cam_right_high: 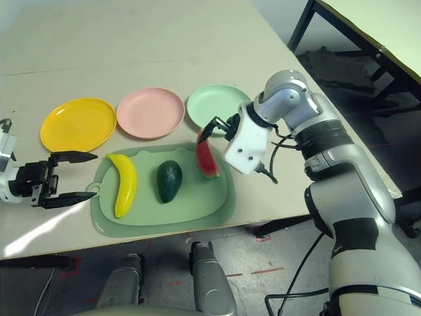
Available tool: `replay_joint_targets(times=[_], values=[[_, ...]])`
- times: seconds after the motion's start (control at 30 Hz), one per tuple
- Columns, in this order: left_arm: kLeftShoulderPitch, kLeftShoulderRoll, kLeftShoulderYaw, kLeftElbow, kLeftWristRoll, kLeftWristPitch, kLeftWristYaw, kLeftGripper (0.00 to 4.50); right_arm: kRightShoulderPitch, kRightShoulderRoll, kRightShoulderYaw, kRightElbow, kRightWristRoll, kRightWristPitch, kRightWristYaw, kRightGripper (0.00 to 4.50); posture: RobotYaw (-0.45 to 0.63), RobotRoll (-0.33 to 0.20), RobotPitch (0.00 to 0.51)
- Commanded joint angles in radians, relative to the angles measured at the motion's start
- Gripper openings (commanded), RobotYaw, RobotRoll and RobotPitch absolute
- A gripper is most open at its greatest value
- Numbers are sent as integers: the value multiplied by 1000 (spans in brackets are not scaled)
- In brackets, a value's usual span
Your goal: Place the fruits into color-matched plates.
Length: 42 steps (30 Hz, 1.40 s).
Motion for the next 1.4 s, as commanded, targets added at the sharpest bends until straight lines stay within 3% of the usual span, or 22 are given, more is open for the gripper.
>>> replay_joint_targets(times=[0.03,0.37,0.8,0.93,1.07,1.4], values=[[2,11,9,-8,6,5,11,4500,13,13,27,25,-56,-12,-23,4480,-48,0,224],[-5,22,21,17,6,-2,13,4500,9,40,43,61,-126,-13,-64,4480,-35,0,216],[-4,19,13,14,14,-11,12,4500,40,31,33,-17,-93,126,-6,4480,-46,0,213],[-10,18,9,22,19,-17,10,4500,55,25,25,-54,-86,186,15,3583,-46,0,213],[-19,18,7,31,23,-23,7,4500,68,19,16,-83,-81,231,21,2129,-55,0,209],[-26,14,-5,53,44,-41,-1,4500,49,0,16,-129,4,315,74,2087,-57,0,209]])
